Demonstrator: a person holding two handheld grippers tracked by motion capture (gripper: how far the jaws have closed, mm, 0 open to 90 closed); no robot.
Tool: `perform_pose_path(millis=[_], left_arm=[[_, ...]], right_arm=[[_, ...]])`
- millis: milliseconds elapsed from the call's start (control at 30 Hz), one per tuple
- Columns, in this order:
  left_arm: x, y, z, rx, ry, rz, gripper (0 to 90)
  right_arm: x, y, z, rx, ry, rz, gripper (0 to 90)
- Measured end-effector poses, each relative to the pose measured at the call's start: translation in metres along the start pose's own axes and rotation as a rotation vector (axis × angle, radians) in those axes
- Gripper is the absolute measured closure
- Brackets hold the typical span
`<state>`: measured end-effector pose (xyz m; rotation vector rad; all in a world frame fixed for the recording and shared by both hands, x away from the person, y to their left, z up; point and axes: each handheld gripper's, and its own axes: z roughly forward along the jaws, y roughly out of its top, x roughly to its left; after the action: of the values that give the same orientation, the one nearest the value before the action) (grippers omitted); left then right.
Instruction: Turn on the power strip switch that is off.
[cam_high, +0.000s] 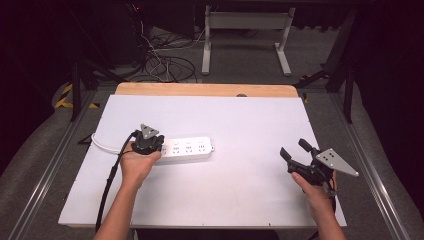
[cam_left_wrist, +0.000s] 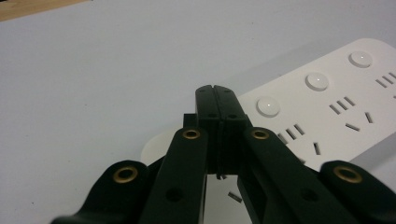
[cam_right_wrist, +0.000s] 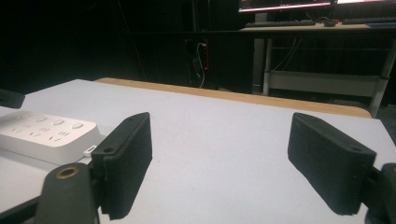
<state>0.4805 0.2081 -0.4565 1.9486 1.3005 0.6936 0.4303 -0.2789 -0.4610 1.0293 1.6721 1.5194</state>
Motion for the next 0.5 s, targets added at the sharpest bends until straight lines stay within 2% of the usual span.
perform_pose_path(millis=[100, 300, 367, 500], left_arm=[[0.0006, -0.0016, 0.0027, 0.015, 0.017, 0.010, 90.0], [-0.0017, -0.0005, 0.0046, 0.014, 0.002, -0.005, 90.0], [-0.0013, -0.0010, 0.0062, 0.024, 0.012, 0.004, 90.0], [-0.0002, -0.0035, 0.0086, 0.040, 0.023, -0.003, 90.0]], right_arm=[[0.0003, -0.0004, 0.0004, 0.007, 0.001, 0.001, 22.4], [-0.0004, -0.0010, 0.0012, 0.018, -0.003, 0.003, 22.4], [-0.0002, -0.0009, 0.0011, 0.018, -0.004, 0.003, 22.4], [-0.0004, -0.0011, 0.0009, 0.018, -0.005, 0.002, 22.4]])
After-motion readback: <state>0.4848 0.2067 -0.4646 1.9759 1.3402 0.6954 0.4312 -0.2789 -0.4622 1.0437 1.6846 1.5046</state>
